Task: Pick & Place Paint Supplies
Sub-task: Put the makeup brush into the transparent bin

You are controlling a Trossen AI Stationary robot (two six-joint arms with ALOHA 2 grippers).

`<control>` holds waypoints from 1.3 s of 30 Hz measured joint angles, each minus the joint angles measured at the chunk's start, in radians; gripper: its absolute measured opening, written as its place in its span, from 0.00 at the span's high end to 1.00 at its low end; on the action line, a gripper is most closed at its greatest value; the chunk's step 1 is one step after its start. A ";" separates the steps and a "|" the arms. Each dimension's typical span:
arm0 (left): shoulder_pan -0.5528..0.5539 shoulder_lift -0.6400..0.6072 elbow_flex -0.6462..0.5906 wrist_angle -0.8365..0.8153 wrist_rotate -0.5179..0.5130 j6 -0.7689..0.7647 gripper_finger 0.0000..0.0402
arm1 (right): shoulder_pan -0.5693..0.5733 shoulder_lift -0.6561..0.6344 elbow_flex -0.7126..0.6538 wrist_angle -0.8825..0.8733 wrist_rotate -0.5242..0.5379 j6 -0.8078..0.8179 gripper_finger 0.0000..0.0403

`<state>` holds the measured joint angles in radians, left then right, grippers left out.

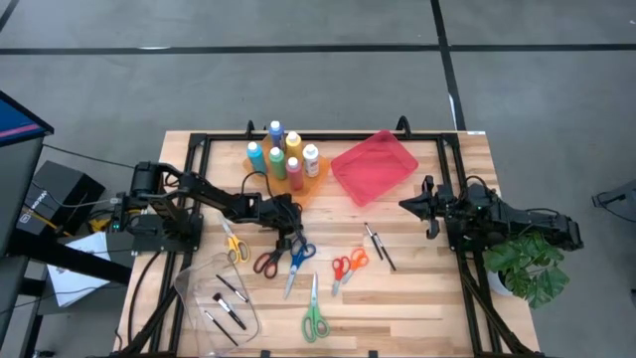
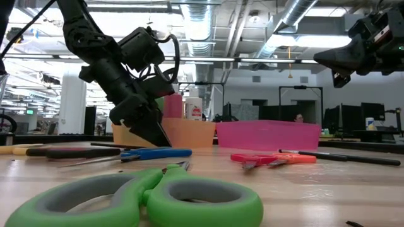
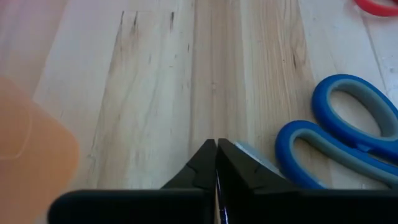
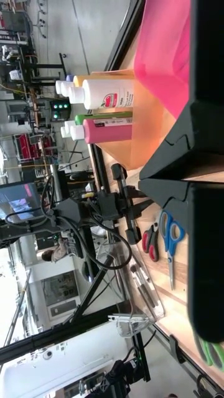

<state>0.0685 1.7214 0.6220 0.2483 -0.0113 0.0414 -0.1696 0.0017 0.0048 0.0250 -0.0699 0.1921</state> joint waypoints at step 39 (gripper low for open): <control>-0.145 -0.707 -0.003 0.053 0.321 -0.125 1.00 | 0.000 0.000 0.000 0.000 0.000 0.001 1.00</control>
<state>-0.0766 1.0146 0.6189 0.3011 0.3099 -0.0836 -0.1696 0.0017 0.0048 0.0250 -0.0696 0.1928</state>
